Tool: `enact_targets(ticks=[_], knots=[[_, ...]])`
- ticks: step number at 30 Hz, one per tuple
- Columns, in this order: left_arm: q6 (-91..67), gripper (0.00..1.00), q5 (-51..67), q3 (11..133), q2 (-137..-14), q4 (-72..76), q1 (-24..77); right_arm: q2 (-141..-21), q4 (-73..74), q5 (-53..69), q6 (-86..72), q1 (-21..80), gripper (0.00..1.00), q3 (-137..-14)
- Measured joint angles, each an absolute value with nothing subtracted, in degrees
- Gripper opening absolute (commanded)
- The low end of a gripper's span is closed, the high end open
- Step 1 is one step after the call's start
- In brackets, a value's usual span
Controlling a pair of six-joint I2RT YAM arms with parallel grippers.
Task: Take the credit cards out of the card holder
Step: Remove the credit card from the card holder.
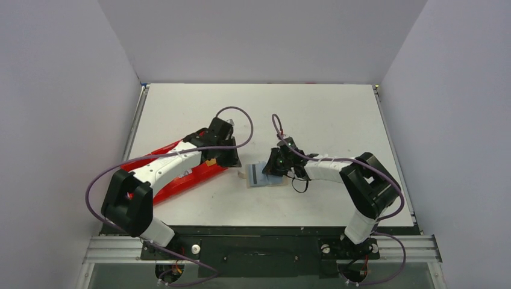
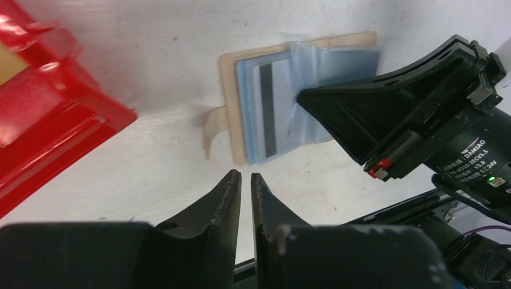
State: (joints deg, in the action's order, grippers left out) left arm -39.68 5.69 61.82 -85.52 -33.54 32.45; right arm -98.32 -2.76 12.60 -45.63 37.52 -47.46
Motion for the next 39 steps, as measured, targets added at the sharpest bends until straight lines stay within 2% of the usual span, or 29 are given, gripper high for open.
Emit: enact_targets(ticks=[11,22,23,25,26,28,30,32,39], knots=[[-43.4,0.0,8.47,64.95,-100.51,-25.39,36.36,-99.2,-13.43,22.28,-50.09,35.29,0.0,-42.13],[-43.94,0.0,8.88,68.51,-107.79,-22.28,36.91,-99.2,-15.79,24.77,-50.83,34.46,0.01,-40.69],[-43.94,0.0,8.93,68.77,-108.09,-22.0,37.06,-99.2,-15.79,24.77,-50.81,34.46,0.04,-40.69],[-43.94,0.0,9.08,69.25,-108.6,-21.78,37.3,-99.2,-15.77,24.8,-50.72,34.46,0.16,-40.69],[-43.94,0.0,9.1,69.38,-108.75,-21.56,37.43,-99.2,-15.73,24.91,-50.57,34.44,0.25,-40.69],[-43.97,0.0,9.13,69.45,-108.88,-21.28,37.6,-99.2,-15.44,25.04,-50.5,34.44,0.37,-40.71],[-44.12,0.0,9.19,69.45,-108.99,-21.04,37.8,-98.89,-15.38,25.71,-50.3,34.41,0.43,-41.15],[-44.31,0.0,9.32,69.45,-109.16,-20.73,37.87,-98.54,-14.79,25.85,-49.93,34.5,0.46,-41.71],[-44.38,0.0,9.54,69.49,-109.3,-20.32,38.17,-94.87,-7.94,23.57,-47.77,33.69,0.47,-42.22]])
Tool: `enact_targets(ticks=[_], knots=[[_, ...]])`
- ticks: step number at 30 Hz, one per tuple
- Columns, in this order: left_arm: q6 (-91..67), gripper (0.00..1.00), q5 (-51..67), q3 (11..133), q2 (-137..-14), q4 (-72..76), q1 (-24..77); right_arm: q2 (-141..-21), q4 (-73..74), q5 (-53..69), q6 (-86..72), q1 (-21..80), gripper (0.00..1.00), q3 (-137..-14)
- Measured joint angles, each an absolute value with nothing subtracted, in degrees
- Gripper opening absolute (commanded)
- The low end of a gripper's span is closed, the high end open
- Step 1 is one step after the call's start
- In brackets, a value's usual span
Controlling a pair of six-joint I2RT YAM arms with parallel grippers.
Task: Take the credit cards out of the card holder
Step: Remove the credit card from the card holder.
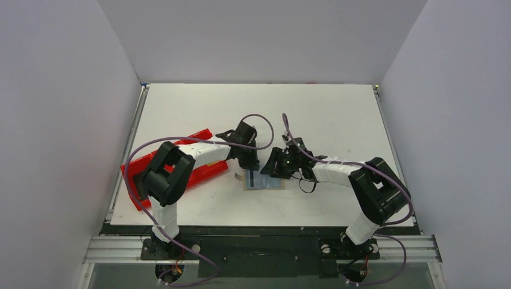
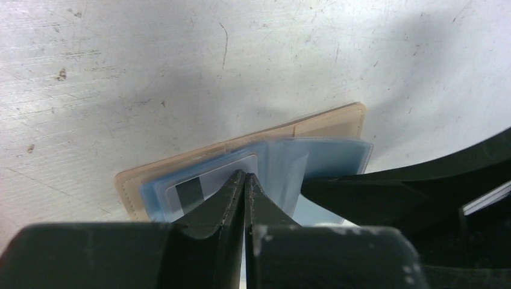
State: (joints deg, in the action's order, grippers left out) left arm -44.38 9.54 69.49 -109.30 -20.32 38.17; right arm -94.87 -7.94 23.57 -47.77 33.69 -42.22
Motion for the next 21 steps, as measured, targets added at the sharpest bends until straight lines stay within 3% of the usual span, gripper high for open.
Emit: enact_targets(ticks=[21], knots=[[-45.6,0.0,12.82,74.43,-111.61,-19.73,43.57,-74.74,14.37,4.86,-41.98,33.28,0.47,-44.21]])
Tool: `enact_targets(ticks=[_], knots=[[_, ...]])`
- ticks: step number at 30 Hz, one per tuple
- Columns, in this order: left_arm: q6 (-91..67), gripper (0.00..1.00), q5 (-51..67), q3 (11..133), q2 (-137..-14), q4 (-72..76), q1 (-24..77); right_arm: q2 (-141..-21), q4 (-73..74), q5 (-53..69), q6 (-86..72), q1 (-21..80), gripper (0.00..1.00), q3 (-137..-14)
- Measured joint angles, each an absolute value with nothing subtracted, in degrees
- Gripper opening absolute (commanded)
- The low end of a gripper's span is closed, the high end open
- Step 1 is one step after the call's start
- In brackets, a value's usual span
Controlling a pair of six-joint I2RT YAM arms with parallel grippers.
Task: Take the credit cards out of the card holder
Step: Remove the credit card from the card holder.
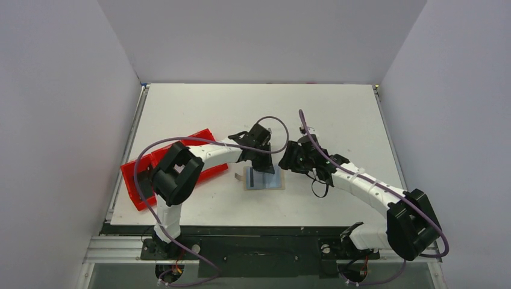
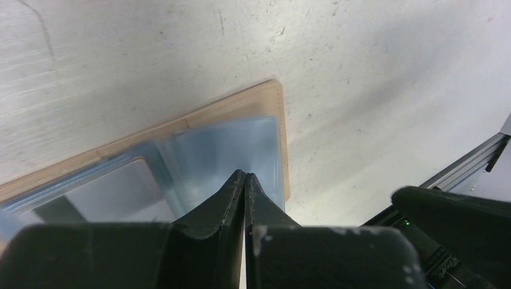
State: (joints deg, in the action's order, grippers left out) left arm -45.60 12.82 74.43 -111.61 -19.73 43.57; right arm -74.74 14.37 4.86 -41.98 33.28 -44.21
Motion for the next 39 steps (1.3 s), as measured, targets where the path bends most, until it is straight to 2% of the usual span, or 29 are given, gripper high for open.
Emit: enact_targets(ticks=[6,13,22,32,39], knots=[[-46.06,0.0,12.95,75.2,-114.83,-19.66,44.53,-74.28,16.27,3.55,-42.0,33.01,0.47,-44.21],[-44.95,0.0,10.72,74.98,-111.92,-22.13,43.33,-74.72,16.82,3.36,-42.15,34.0,0.46,-44.47],[-42.22,0.0,4.32,66.74,-97.49,-25.41,37.21,-82.19,14.85,5.69,-43.66,38.41,0.43,-49.47],[-41.47,0.0,3.92,61.54,-97.14,-26.15,37.43,-92.2,8.08,12.36,-47.64,39.38,0.37,-50.22],[-41.47,0.0,5.23,61.32,-97.62,-24.71,37.47,-94.0,5.3,14.02,-48.95,39.38,0.34,-50.22]])
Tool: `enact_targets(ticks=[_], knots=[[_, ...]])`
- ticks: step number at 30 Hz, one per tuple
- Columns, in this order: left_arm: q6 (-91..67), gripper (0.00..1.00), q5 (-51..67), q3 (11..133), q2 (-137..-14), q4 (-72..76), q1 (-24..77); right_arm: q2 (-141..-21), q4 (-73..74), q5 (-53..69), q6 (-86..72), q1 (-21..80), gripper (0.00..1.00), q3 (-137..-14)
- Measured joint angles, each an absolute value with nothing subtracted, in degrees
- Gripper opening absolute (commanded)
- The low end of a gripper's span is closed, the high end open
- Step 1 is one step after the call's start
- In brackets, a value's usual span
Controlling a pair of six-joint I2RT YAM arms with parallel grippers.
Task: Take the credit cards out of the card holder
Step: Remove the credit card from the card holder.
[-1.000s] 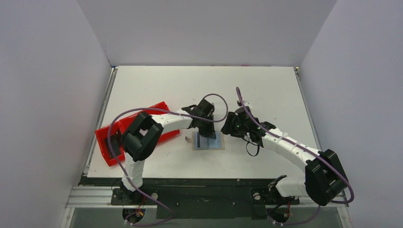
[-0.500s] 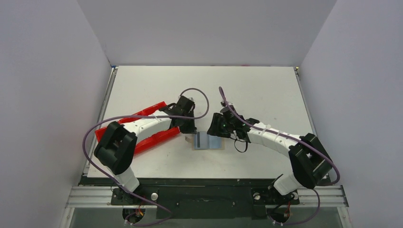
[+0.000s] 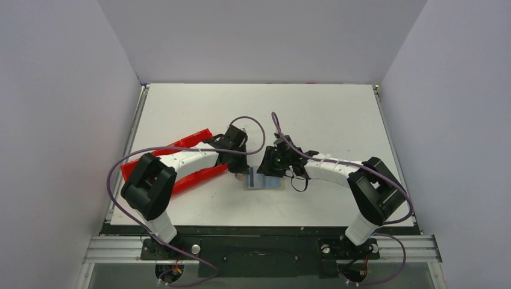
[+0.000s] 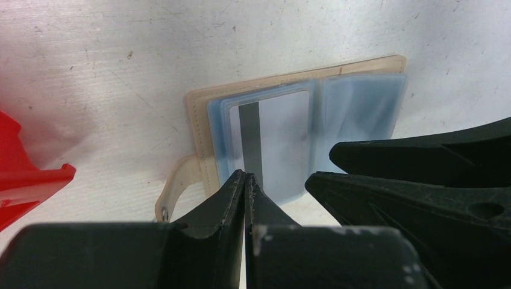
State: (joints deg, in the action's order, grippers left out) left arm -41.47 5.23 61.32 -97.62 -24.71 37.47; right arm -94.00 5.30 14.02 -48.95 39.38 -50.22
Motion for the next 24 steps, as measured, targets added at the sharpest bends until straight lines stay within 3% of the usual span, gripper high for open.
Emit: enact_targets(ticks=[24], knots=[[-41.82,0.0,4.75,62.78,-102.48,-23.44,39.9,-97.41,-4.69,18.35,-51.33,36.36,0.34,-45.36]])
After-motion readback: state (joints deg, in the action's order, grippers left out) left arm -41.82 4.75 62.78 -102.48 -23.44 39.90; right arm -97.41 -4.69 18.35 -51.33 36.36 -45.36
